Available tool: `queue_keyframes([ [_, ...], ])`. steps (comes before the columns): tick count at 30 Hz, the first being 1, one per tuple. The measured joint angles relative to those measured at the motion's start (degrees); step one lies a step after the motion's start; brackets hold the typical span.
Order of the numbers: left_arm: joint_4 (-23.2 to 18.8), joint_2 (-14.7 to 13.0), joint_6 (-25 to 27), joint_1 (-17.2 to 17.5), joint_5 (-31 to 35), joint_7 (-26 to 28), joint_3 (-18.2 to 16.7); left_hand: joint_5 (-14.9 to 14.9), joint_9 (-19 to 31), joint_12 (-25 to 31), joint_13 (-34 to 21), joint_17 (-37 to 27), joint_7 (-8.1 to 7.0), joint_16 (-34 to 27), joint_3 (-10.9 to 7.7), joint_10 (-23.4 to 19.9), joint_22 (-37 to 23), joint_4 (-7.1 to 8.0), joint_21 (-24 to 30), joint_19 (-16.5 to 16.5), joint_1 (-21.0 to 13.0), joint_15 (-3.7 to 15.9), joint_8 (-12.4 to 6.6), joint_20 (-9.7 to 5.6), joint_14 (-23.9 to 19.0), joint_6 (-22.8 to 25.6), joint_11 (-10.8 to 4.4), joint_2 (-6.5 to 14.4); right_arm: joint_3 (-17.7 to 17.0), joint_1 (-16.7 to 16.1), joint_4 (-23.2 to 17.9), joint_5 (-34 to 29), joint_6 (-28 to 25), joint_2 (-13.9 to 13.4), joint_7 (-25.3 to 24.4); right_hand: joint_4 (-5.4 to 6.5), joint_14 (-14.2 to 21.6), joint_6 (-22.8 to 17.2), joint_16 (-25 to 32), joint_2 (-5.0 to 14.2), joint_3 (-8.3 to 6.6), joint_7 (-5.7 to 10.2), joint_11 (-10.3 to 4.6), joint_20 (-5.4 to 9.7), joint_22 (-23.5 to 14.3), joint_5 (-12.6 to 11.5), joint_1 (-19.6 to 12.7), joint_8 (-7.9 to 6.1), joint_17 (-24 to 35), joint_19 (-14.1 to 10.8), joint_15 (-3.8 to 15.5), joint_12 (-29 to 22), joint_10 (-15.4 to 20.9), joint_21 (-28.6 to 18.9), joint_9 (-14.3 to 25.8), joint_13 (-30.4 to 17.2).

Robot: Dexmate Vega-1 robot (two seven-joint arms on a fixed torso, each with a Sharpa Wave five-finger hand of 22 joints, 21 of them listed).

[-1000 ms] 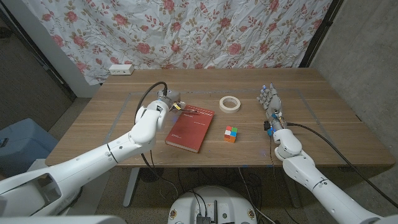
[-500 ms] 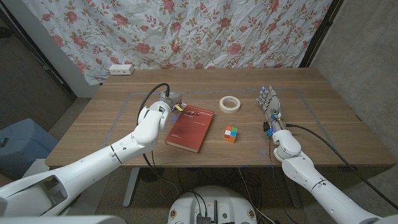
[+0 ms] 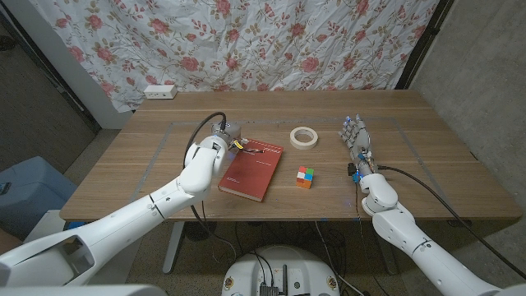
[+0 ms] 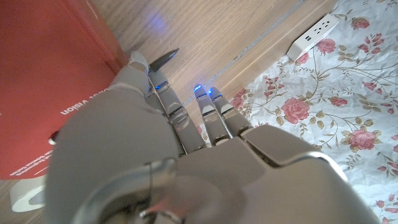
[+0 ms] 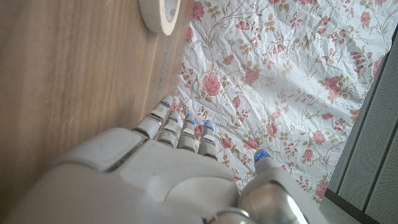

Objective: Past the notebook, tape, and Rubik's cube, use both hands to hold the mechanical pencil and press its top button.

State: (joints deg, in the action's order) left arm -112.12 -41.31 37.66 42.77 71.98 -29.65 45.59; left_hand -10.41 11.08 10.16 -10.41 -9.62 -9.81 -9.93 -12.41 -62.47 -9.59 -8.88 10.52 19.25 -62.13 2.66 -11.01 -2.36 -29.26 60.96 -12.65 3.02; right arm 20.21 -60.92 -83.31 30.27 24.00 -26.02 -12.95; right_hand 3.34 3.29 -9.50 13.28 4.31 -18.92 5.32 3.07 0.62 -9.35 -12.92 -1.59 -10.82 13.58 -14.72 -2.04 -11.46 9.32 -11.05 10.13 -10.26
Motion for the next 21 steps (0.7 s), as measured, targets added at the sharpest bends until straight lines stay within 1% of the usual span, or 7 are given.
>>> queue_keyframes([
  [2, 0.0, 0.2, 0.0, 0.1, 0.4, -0.2, -0.1, 0.0, 0.0, 0.0, 0.0, 0.0, 0.22, 0.0, 0.00, 0.8, 0.0, 0.00, 0.0, 0.0, 0.3, 0.31, 0.22, 0.00, 0.3, -0.6, -0.03, -0.3, 0.0, 0.0, 0.0, 0.1, 0.1, 0.0, 0.1, 0.00, 0.0, -0.1, 0.0, 0.00, 0.00, -0.10, 0.00, 0.00, 0.0, 0.0, 0.0, 0.00, 0.0, 0.0, 0.00, 0.1, 0.0, 0.0, 0.0, 0.0],
  [4, 0.0, 0.3, 0.2, 0.3, 1.1, -0.7, -0.2, 0.0, 0.0, 0.0, 0.0, 0.0, 0.09, 0.0, 0.21, 1.2, 0.0, -0.10, 0.0, 0.0, 0.6, 0.05, 0.21, 0.00, 0.6, -0.9, -0.01, -0.6, 0.0, -0.1, 0.0, 0.1, 0.2, 0.1, 0.1, 0.00, 0.0, -0.3, 0.0, 0.00, 0.00, -0.31, 0.00, 0.00, 0.0, 0.0, 0.0, 0.00, 0.0, 0.0, 0.00, 0.2, 0.0, 0.0, 0.0, 0.0],
  [7, -0.1, 0.5, 0.3, 0.5, 1.6, -1.0, -0.4, 0.0, 0.0, 0.0, 0.0, 0.2, 0.03, 0.0, 0.39, 1.8, 0.0, 0.06, 0.0, 0.0, 0.9, 0.01, 0.21, 0.00, 0.6, -1.7, -0.23, -0.9, 0.0, -0.1, 0.1, 0.1, 0.4, 0.1, 0.2, 0.00, 0.0, -0.3, 0.0, 0.00, 0.00, -0.31, 0.00, 0.00, 0.0, 0.0, 0.0, 0.00, 0.0, 0.0, 0.00, 0.2, 0.0, 0.0, 0.0, 0.0],
  [10, -0.3, 0.7, 0.5, 0.8, 2.4, -1.5, -0.7, 0.0, -0.2, 0.0, 0.0, 0.2, -0.10, 0.0, 0.71, 2.7, 0.0, -0.12, 0.0, -0.3, 1.4, 0.25, 0.41, -0.30, 0.8, -2.4, -0.04, -1.4, 0.0, -0.2, 0.3, 0.2, 0.5, 0.3, 0.3, 0.00, 0.0, -0.5, 0.0, 0.00, 0.00, -0.09, 0.00, 0.00, 0.0, 0.0, 0.0, 0.00, 0.0, 0.0, 0.00, 0.2, 0.0, 0.0, 0.0, 0.0],
  [12, -0.5, 0.8, 0.6, 1.0, 2.7, -1.7, -0.8, 0.0, -0.2, 0.0, 0.0, 0.1, -0.03, 0.0, 0.94, 3.2, 0.0, -0.02, 0.0, -0.6, 1.9, -0.01, 0.43, 0.00, 1.1, -2.9, -0.11, -1.9, 0.0, -0.2, 0.4, 0.3, 0.7, 0.3, 0.3, 0.00, 0.3, -0.5, 0.0, 0.00, 0.00, -0.08, 0.00, 0.00, 0.0, 0.0, 0.0, 0.00, 0.0, 0.0, -0.30, 0.2, 0.0, 0.0, 0.0, 0.0],
  [16, -0.7, 0.9, 0.8, 1.3, 3.3, -2.0, -1.1, 0.0, -0.3, 0.0, 0.0, 0.1, -0.32, 0.0, 1.33, 4.4, 0.0, 0.07, 0.0, -1.2, 2.4, 0.11, 0.43, 0.02, 1.3, -4.0, -0.16, -2.4, 0.1, -0.3, 0.5, 0.3, 1.0, 0.4, 0.4, 0.00, 0.3, -0.5, 0.0, 0.00, 0.00, -0.08, 0.04, 0.00, 0.0, 0.0, 0.0, 0.00, 0.0, 0.0, -0.31, 0.2, 0.0, 0.0, 0.0, 0.0],
  [21, -1.2, 1.0, 0.9, 1.9, 5.1, -2.7, -1.6, 0.0, -0.4, -0.2, 0.0, 0.1, -0.61, 0.0, 2.20, 8.2, 0.0, -0.01, 0.0, -3.0, 4.0, 0.00, 0.64, 0.05, 3.0, -6.4, -0.16, -4.0, 0.1, -0.5, 0.8, 0.3, 1.5, 0.6, 0.5, 0.00, 0.6, -0.5, 0.0, 0.00, 0.00, -0.08, 0.31, 0.00, 0.0, 0.0, 0.0, 0.00, 0.0, 0.0, 0.00, 0.2, 0.3, 0.0, 0.0, 0.0],
])
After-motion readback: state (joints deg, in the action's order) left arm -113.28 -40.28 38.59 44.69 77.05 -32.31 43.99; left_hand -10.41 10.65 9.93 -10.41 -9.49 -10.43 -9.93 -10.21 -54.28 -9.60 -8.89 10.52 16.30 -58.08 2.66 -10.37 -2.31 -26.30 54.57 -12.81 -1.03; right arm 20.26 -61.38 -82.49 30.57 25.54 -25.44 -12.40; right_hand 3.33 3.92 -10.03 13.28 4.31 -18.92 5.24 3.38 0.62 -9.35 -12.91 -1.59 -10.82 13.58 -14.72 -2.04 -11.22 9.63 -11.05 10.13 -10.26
